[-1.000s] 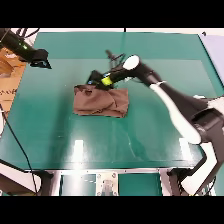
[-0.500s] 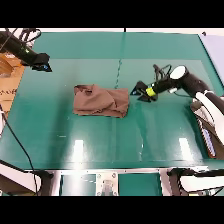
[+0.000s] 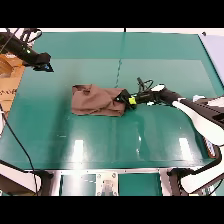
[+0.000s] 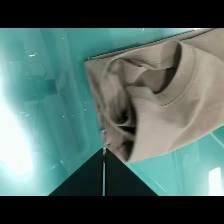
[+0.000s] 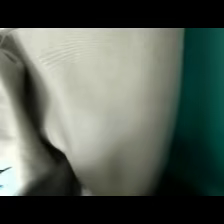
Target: Fold the shirts.
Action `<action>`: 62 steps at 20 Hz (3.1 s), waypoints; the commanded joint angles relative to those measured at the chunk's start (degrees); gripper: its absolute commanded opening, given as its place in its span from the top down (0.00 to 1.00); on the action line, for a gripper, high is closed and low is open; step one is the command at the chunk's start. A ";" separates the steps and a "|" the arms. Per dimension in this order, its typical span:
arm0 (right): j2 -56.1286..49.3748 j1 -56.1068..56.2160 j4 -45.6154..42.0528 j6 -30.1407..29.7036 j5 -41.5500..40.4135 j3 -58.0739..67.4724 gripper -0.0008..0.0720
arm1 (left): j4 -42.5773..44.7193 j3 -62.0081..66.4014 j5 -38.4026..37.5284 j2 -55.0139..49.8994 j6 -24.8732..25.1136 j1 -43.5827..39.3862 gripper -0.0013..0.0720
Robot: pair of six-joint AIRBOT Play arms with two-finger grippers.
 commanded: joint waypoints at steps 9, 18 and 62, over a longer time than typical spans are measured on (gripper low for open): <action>12.61 -11.78 -2.99 2.67 13.51 20.26 0.96 | -0.15 -0.02 -1.60 0.02 -0.15 -0.02 0.96; 19.50 -55.63 -25.51 17.73 24.13 30.77 0.96 | -5.84 -0.02 -0.81 0.02 -0.20 -0.02 0.95; 37.70 -48.65 -45.81 25.24 33.53 13.22 0.96 | -12.48 -8.87 3.08 12.63 -0.07 -0.66 0.96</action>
